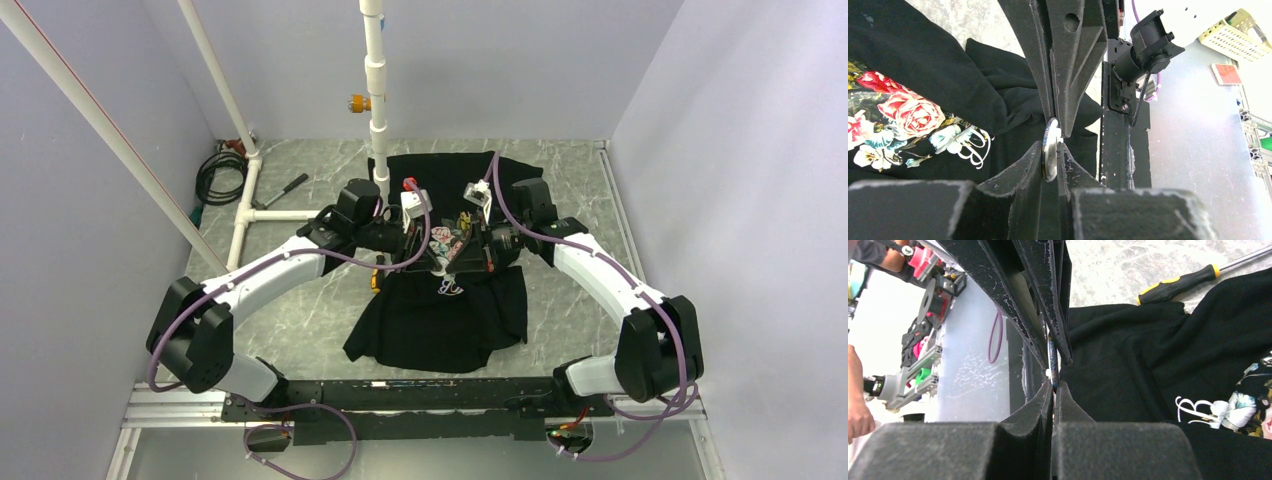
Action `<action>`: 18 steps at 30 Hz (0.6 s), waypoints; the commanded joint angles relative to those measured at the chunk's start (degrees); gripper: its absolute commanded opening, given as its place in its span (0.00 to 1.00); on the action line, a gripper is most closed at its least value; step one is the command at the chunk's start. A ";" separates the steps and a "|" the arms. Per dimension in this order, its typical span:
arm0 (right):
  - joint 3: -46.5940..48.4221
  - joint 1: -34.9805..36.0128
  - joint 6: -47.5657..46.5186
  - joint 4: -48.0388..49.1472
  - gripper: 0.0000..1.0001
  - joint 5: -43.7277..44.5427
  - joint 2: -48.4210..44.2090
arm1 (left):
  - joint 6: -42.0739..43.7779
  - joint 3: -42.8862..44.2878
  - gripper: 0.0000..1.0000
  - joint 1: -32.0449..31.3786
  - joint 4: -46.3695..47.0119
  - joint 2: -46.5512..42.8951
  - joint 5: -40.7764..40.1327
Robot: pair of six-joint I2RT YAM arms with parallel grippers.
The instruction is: Remove the brooch from the garment
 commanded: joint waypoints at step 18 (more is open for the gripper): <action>6.75 3.00 -9.79 -8.80 0.00 0.39 -1.71 | -0.62 4.49 0.01 0.16 -1.18 3.71 0.14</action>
